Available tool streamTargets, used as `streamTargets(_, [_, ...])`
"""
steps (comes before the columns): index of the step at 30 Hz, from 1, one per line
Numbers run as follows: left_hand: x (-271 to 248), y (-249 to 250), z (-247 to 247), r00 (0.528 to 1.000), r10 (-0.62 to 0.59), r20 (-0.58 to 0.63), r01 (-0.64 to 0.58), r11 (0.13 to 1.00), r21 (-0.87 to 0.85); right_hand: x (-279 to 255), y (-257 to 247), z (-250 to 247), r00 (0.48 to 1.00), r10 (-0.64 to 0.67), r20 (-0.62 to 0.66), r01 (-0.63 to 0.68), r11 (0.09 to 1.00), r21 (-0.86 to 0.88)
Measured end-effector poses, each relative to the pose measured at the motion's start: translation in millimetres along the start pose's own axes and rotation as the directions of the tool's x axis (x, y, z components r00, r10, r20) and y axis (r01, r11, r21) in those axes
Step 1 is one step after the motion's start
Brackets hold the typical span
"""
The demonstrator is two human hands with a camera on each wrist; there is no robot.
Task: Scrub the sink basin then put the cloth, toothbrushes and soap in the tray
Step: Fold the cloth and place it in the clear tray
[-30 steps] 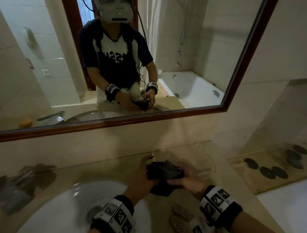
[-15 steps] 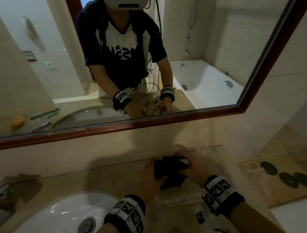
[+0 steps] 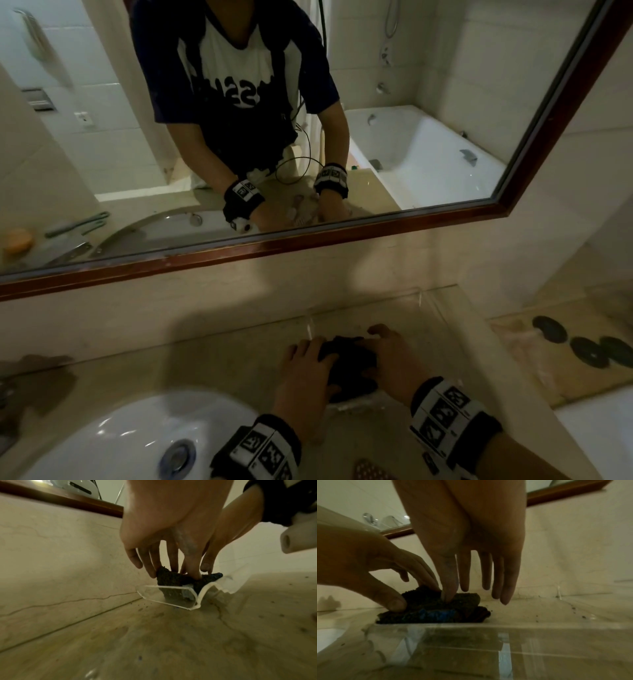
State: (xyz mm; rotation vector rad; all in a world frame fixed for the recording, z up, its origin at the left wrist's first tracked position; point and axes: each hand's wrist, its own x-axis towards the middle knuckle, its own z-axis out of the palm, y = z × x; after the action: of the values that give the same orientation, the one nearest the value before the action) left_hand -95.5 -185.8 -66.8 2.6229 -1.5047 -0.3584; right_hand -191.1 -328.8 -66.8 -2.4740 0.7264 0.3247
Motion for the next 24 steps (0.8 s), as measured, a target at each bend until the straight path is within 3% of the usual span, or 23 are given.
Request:
streamTargets(6, [-2.0,-2.4,-5.8,0.998,0.062,0.021,-0.061,0.998,-0.010,-1.3,-5.5,10.0,1.000,0.005,0.023,-0.003,0.996,-0.084])
streamTargets(8, [0.5,-6.4,-1.0,0.995,0.062,0.078,-0.067,0.996,0.067,-0.5,-4.6,7.6,0.999,0.012,0.030,-0.008,0.993,-0.116])
streamTargets(10, [2.1,-11.0,3.9,0.996,0.066,0.055,-0.071,0.993,0.094,1.0,-3.2,5.1,0.999,0.021,0.026,-0.016,0.986,-0.165])
streamTargets(13, [2.2,-4.7,-3.4,0.997,0.003,0.083,-0.013,0.992,0.129,1.8,-4.2,2.0,0.999,0.016,0.034,-0.008,0.978,-0.209])
streamTargets(17, [15.1,-7.3,8.5,0.992,0.064,0.106,-0.078,0.988,0.137,5.0,-4.0,5.2,0.993,-0.090,0.075,0.103,0.975,-0.198])
streamTargets(24, [17.3,-1.9,7.1,0.984,0.112,0.140,-0.138,0.970,0.199,11.7,-5.0,5.9,0.994,-0.084,0.072,0.095,0.983,-0.158])
